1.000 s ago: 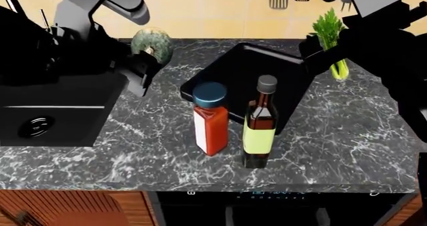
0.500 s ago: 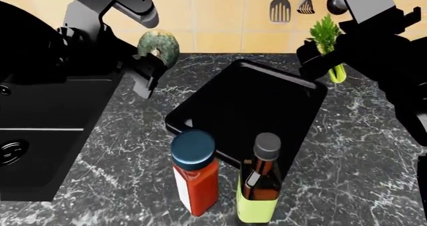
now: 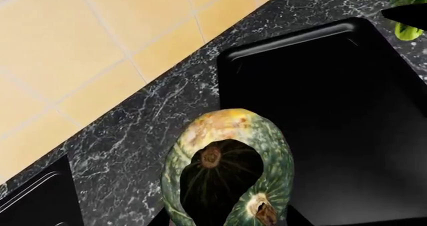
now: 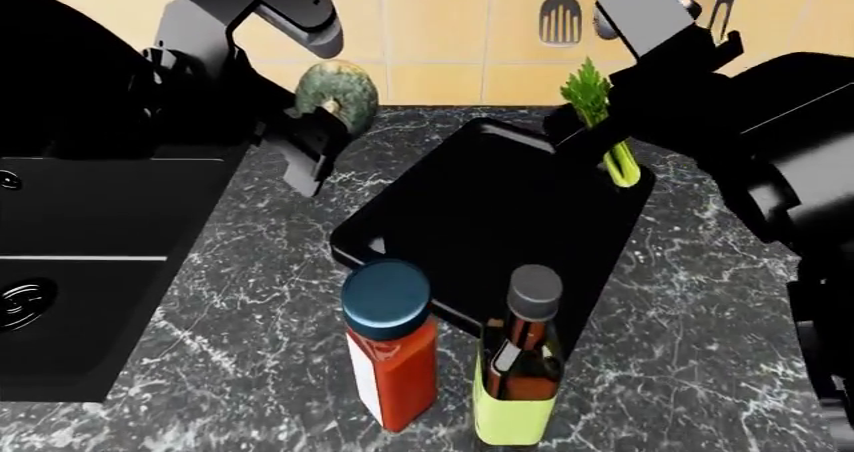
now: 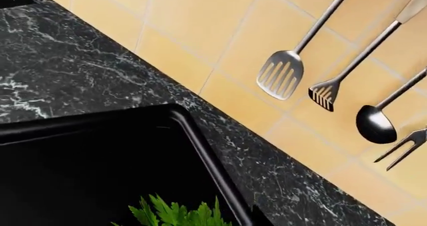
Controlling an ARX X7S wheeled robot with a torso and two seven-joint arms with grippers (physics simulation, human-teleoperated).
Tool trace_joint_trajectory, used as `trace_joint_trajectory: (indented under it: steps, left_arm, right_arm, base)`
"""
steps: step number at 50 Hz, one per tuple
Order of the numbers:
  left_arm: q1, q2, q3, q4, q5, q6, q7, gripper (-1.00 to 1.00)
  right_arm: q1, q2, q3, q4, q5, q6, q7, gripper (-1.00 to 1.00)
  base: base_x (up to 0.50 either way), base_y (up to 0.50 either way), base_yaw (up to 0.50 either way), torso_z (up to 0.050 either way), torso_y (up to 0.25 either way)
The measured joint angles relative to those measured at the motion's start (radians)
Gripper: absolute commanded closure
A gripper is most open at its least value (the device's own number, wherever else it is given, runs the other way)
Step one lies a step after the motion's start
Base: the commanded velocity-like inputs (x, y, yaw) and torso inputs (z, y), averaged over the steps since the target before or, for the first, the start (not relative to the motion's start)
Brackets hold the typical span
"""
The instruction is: Pick up the fruits and vegetables and place them in the sink. Turn on the sink faucet to wash them. Then turn the sink off and put them in the tray.
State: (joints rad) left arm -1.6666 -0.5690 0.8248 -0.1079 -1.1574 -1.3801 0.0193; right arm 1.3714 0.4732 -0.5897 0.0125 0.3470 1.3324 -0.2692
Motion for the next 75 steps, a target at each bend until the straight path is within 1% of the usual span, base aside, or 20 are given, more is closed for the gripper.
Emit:
trace_joint_trajectory:
  steps: [19,29,41,53,62,74,75]
  left_arm:
    - [-0.006,0.015,0.020,-0.005,0.004,0.016,0.006,1.00]
    - [-0.008,0.018,0.025,-0.003,-0.001,0.018,0.002,1.00]
    - [-0.012,0.018,0.037,-0.007,0.004,0.027,0.009,1.00]
    - [-0.013,0.017,0.041,-0.008,0.000,0.030,0.004,1.00]
    - [-0.012,0.016,0.050,-0.014,0.006,0.041,0.011,1.00]
    - [-0.006,0.016,0.058,-0.020,0.009,0.053,0.013,1.00]
    - [-0.006,0.016,0.058,-0.020,0.009,0.054,0.013,1.00]
  right_arm:
    - [0.118,-0.174,-0.179,0.481,-0.079,-0.232,-0.082,1.00]
    - [0.174,-0.255,-0.248,0.693,-0.115,-0.311,-0.124,1.00]
    - [0.218,-0.325,-0.294,0.899,-0.142,-0.403,-0.161,1.00]
    - [0.257,-0.401,-0.308,1.122,-0.155,-0.547,-0.185,1.00]
    - [0.259,-0.442,-0.314,1.227,-0.164,-0.606,-0.202,1.00]
    - [0.249,-0.461,-0.310,1.276,-0.190,-0.629,-0.219,1.00]
    - [0.249,-0.462,-0.309,1.278,-0.192,-0.631,-0.219,-1.00]
  base:
    - [0.00,0.00,0.00,0.001,0.001]
    - [0.00,0.00,0.00,0.000,0.001]
    - [0.00,0.00,0.00,0.000,0.001]
    - [0.00,0.00,0.00,0.001,0.001]
    - [0.00,0.00,0.00,0.000,0.001]
    - [0.00,0.00,0.00,0.000,0.001]
    - [0.00,0.00,0.00,0.000,0.000]
